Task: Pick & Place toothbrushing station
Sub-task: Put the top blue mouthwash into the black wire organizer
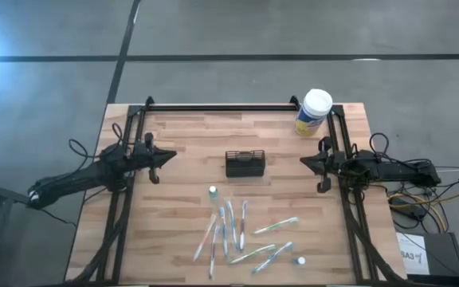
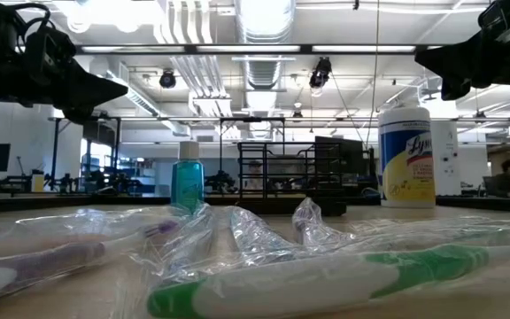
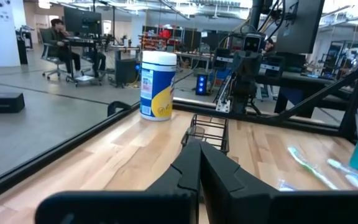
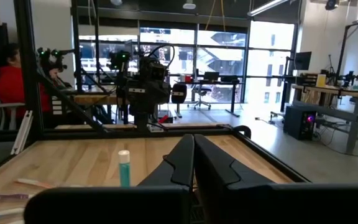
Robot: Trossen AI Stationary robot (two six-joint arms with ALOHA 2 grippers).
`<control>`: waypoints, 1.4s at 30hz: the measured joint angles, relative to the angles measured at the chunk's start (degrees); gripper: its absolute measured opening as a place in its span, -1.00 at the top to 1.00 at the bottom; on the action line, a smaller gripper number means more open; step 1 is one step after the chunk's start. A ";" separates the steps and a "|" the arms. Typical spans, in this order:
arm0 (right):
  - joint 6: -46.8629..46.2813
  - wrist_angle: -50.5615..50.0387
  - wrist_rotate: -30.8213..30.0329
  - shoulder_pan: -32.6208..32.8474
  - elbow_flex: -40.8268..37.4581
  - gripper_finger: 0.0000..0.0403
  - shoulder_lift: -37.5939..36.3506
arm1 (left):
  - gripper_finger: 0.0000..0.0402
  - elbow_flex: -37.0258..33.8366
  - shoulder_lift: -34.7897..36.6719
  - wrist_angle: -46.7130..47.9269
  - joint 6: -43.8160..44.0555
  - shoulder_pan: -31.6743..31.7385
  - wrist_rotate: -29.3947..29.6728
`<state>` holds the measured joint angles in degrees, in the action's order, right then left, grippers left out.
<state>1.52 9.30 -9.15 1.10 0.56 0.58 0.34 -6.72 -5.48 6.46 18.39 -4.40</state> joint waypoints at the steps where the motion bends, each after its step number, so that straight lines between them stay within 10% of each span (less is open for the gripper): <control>1: 0.00 0.00 0.00 0.00 0.00 0.96 0.00 | 0.96 0.00 0.00 0.01 0.11 0.00 0.00; 19: -6.23 4.11 0.00 0.00 -0.03 0.96 6.41 | 0.96 0.00 0.00 0.00 0.96 0.01 2.07; 42: 6.75 12.07 8.79 0.04 39.62 0.96 72.29 | 0.96 0.00 -0.07 0.55 2.72 0.00 5.40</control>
<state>8.27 21.37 -0.36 1.15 40.18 72.87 0.34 -6.79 -4.93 9.18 18.40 0.99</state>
